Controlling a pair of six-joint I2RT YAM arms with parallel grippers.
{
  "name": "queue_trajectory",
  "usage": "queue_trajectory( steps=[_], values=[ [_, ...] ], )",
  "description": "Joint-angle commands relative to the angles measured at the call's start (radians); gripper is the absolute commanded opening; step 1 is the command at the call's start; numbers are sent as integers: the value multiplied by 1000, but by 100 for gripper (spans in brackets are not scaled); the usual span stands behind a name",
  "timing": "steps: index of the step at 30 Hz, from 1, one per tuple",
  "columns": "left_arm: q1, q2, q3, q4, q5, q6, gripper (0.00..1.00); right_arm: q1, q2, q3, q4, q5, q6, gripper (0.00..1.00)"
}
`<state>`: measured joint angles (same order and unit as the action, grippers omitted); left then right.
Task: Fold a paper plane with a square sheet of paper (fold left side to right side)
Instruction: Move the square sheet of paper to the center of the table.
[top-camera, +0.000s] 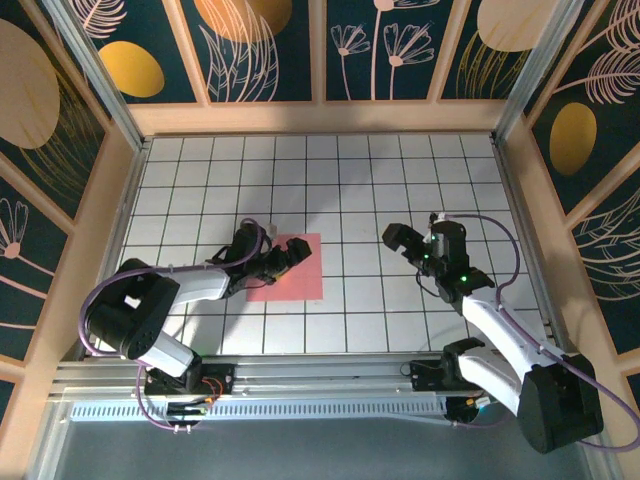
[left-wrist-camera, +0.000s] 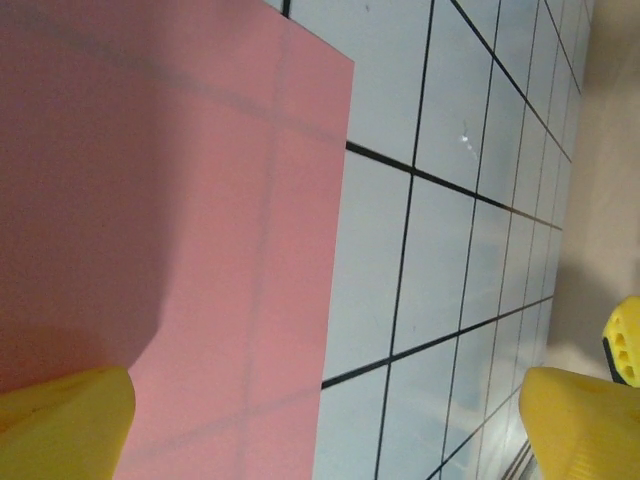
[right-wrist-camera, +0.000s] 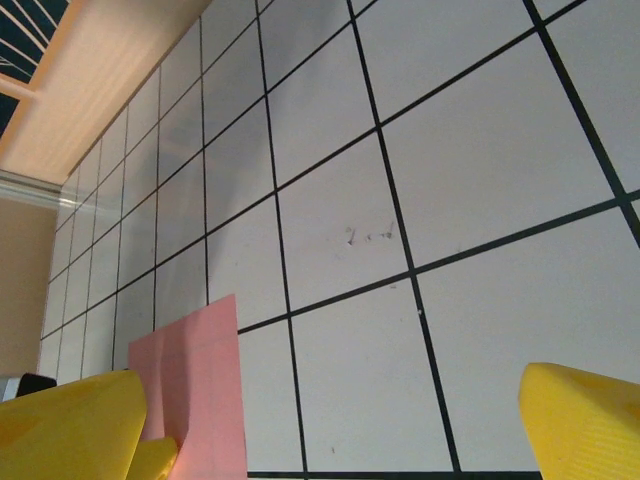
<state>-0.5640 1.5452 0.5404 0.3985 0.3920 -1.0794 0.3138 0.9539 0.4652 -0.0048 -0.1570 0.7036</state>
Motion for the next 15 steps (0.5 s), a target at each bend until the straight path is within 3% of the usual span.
queue_trajectory(
  steps=[1, 15],
  values=[
    [-60, 16, -27, 15, -38, -134, 99, -10, -1, 35, -41, 22, -24, 95],
    [-272, 163, 115, 79, -117, -274, 99, -21, 10, 46, -90, 42, -50, 92]
  ],
)
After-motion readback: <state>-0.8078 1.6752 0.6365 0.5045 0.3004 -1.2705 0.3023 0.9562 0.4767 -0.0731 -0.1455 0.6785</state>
